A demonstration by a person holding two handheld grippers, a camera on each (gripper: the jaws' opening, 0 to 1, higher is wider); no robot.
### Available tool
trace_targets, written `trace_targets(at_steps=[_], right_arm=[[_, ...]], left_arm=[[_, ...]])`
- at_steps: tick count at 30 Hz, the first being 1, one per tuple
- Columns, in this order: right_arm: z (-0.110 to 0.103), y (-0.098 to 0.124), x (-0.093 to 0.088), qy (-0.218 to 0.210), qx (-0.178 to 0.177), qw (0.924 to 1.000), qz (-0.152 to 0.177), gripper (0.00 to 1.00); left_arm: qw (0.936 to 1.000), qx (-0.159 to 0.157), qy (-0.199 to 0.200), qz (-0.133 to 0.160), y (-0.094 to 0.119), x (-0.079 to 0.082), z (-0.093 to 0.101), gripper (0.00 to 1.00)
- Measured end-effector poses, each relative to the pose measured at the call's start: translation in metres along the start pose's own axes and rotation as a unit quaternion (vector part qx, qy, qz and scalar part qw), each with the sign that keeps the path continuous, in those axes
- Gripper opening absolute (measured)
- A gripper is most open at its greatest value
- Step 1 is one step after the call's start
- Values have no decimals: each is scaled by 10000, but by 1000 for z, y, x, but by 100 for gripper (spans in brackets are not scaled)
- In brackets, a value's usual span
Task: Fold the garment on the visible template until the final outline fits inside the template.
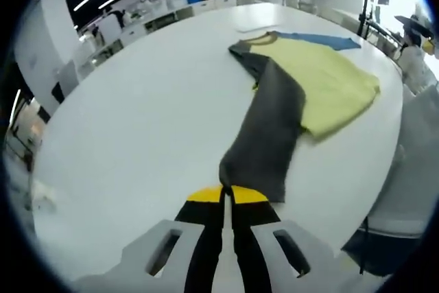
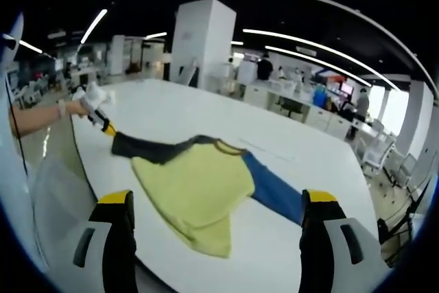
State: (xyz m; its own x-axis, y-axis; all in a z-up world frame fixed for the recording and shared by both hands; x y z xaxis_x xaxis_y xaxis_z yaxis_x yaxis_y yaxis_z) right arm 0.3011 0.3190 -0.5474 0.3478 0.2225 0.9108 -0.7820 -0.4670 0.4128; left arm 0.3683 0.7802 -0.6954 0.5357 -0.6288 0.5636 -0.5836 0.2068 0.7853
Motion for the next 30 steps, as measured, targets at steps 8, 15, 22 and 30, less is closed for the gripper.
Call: trace_targets(at_steps=[8,15,22,30], right_arm=[[0,-1,0,17,9,10000,-27,100],[0,-1,1,8,27,10000,-22,100],[1,-1,-2,-16,13,10000,-53,100],[0,-3,-3,-38,34,10000,-67,100]], left_arm=[[9999,123,-64,-78,7,-1,-16,0],[9995,229,-175,-162,14,1,-30,0],[9987,323,-288,-262,18,1,-45,0],[9970,491,-421,-422,25,-1,-70,0]])
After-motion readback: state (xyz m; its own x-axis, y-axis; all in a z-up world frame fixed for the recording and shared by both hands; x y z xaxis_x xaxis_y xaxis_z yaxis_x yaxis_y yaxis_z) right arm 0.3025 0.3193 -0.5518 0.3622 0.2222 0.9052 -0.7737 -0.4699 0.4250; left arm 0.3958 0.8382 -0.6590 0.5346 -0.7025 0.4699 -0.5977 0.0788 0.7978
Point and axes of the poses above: the point that each gripper's makers call its tool centre point, and the gripper's own axes: y roughly backward along the fingers, z roughly to its right, x roughly out of its top, the point moved 2 cm from there along y, roughly backward along the fingers, and after that the axes turned 11 degrees about -y, right-handed, at the moved point
